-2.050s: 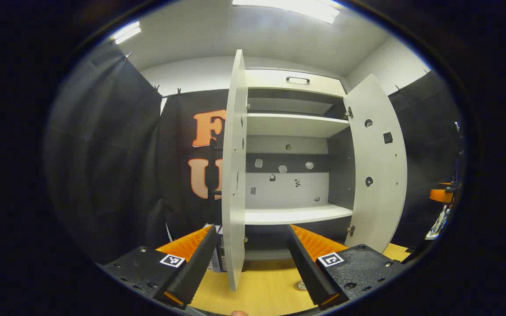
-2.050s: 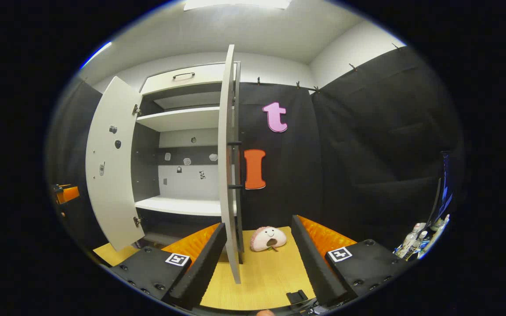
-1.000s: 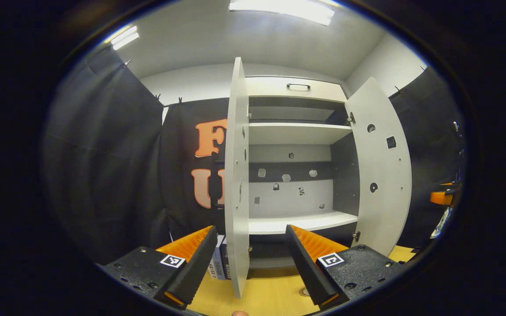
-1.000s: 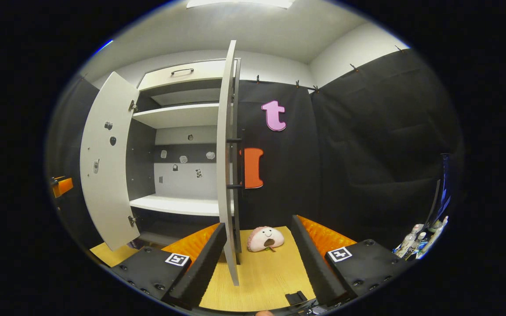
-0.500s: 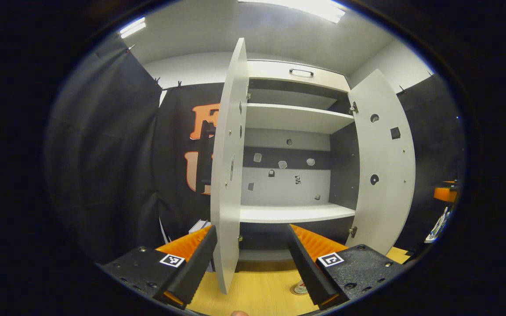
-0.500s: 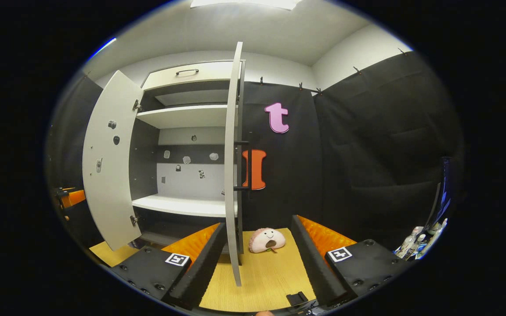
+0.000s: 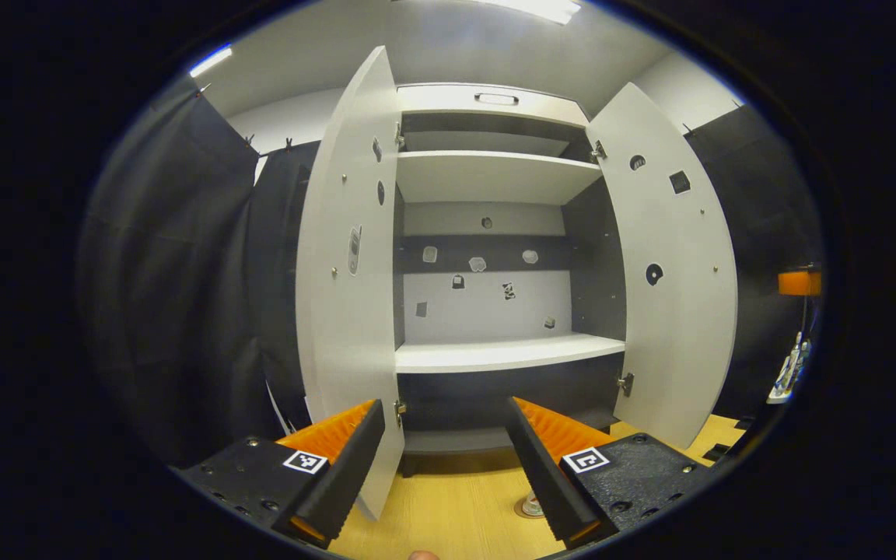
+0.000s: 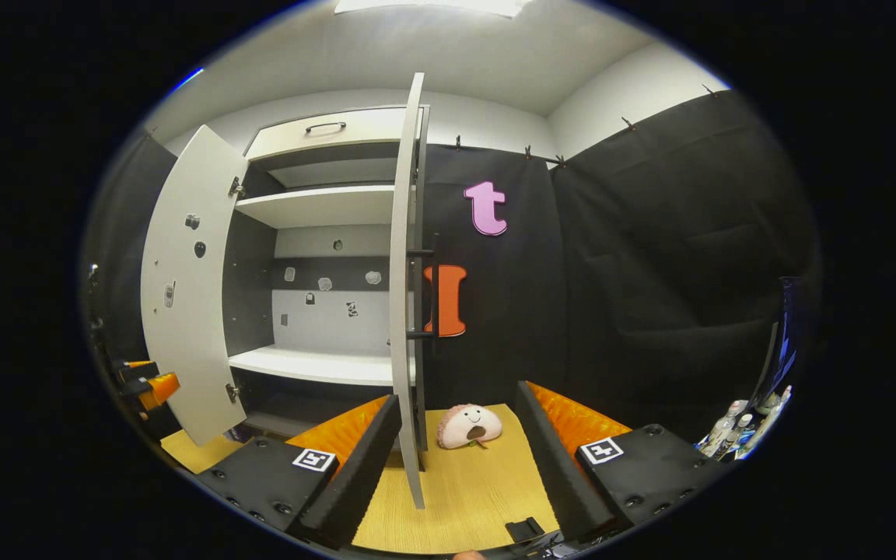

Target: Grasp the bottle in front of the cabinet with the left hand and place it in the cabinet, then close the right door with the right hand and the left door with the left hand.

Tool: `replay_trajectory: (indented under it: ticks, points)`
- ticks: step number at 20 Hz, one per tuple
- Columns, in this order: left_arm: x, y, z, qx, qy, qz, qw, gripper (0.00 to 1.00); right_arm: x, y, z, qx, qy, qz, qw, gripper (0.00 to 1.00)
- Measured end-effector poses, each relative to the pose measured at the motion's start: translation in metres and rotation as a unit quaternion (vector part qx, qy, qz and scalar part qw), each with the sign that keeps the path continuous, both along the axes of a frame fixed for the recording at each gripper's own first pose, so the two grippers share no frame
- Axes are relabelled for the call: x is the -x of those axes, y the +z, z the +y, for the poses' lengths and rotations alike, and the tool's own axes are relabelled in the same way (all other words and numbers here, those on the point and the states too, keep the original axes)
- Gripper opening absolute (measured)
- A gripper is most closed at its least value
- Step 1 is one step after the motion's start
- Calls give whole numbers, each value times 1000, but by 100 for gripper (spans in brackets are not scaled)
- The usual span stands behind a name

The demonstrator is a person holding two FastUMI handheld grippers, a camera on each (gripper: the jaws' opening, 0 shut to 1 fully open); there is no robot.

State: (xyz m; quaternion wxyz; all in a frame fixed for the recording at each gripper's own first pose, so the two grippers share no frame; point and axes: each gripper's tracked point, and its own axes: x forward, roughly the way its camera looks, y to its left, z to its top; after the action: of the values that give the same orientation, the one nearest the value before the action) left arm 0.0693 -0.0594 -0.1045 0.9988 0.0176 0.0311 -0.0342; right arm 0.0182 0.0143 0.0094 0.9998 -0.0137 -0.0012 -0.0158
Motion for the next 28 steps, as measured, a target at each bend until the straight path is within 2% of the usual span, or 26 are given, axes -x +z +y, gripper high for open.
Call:
replay_trajectory:
  ticks: [1, 2, 4, 5, 10, 12, 13, 15, 16, 17, 18, 20, 21, 22, 24, 25, 26, 27, 28]
  points:
    - [-4, -9, -7, 2, -6, 2, 1000, 95, 0, 1, 0, 2, -1, -2, 1000, 98]
    - [-8, -19, -12, 5, -11, 7, 1000, 95, 0, 2, -1, 3, -3, -5, 1000, 89]
    - [-13, -39, -25, 8, -19, 17, 1000, 95, 1, 2, -2, 2, -5, -6, 1000, 89]
    - [-15, -48, -31, 10, -23, 22, 999, 95, 1, 2, -2, 3, -6, -5, 1000, 98]
    - [-16, -97, -73, 41, -59, 60, 996, 97, -1, -5, -6, 7, -11, 5, 1000, 98]
    - [-19, -110, -83, 51, -63, 65, 995, 95, -2, -6, -6, 4, -11, 8, 1000, 98]
    - [-19, -115, -88, 54, -65, 67, 994, 95, -2, -8, -5, 1, -8, 10, 1000, 89]
    - [-26, -125, -101, 58, -71, 75, 993, 95, -2, -9, -2, 4, -4, 12, 1000, 89]
    - [-26, -131, -108, 58, -75, 78, 992, 95, -2, -10, -2, 8, -4, 12, 1000, 98]
    - [-27, -136, -114, 58, -78, 82, 992, 95, -2, -10, -3, 11, -4, 13, 1000, 98]
    - [-28, -142, -119, 58, -82, 87, 991, 95, -3, -12, -4, 12, -4, 14, 1000, 89]
    - [-29, -153, -132, 61, -90, 97, 989, 95, -5, -15, -6, 9, -6, 18, 1000, 89]
    - [-31, -159, -137, 61, -93, 102, 989, 95, -7, -17, -8, 6, -6, 21, 1000, 98]
    - [-33, -164, -142, 59, -98, 105, 988, 95, -8, -19, -9, 3, -5, 24, 1000, 89]
    - [-37, -176, -151, 57, -103, 114, 987, 95, -10, -24, -10, -4, -2, 30, 1000, 89]
    - [-39, -182, -155, 57, -104, 119, 986, 95, -10, -26, -12, -6, -2, 32, 999, 98]
    - [-42, -189, -158, 58, -104, 125, 985, 95, -10, -28, -15, -7, -3, 34, 999, 98]
    - [-44, -195, -161, 58, -105, 131, 984, 95, -12, -30, -18, -7, -5, 36, 999, 89]
    - [-46, -203, -164, 58, -107, 138, 983, 95, -14, -33, -21, -6, -8, 38, 999, 89]
